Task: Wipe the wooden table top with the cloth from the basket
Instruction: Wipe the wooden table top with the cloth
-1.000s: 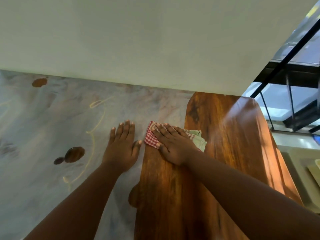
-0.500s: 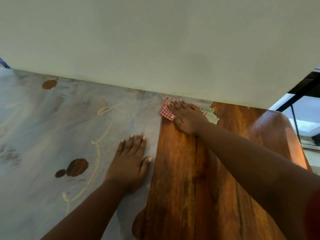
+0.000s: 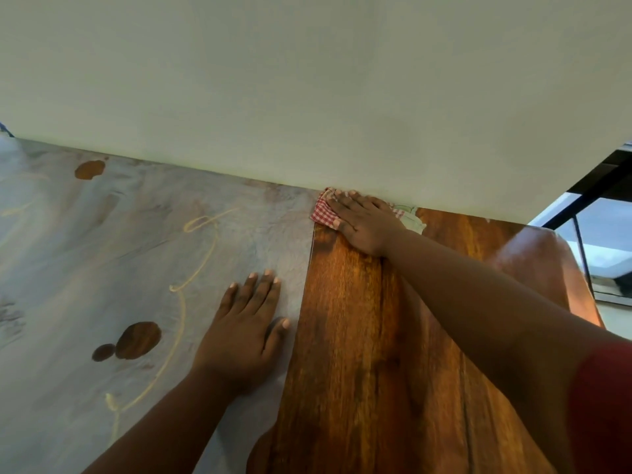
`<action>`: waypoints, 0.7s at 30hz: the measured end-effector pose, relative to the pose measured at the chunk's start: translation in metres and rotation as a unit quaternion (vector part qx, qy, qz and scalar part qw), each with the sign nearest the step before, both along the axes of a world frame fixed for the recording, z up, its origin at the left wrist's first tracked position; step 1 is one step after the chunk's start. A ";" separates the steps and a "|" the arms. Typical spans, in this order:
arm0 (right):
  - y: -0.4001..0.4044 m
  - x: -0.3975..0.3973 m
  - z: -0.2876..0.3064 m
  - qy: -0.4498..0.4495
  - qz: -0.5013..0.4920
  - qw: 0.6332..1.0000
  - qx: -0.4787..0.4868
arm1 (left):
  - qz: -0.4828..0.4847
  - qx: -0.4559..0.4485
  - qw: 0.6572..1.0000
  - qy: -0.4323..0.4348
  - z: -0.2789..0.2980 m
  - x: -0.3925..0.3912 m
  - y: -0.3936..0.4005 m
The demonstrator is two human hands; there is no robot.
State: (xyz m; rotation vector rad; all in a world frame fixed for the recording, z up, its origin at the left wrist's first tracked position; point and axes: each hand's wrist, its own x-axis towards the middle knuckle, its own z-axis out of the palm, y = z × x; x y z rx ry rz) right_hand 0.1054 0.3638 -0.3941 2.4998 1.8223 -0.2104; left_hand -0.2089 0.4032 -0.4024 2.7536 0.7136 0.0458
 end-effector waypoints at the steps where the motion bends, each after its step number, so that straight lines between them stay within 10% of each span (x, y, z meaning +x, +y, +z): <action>1: 0.000 0.000 0.001 0.002 0.001 1.000 -0.002 | 0.000 -0.001 1.000 0.002 0.001 0.000 0.000; 21: -0.053 0.016 0.001 -0.022 -0.122 0.992 -0.004 | -0.001 0.010 1.000 0.004 0.002 0.002 -0.001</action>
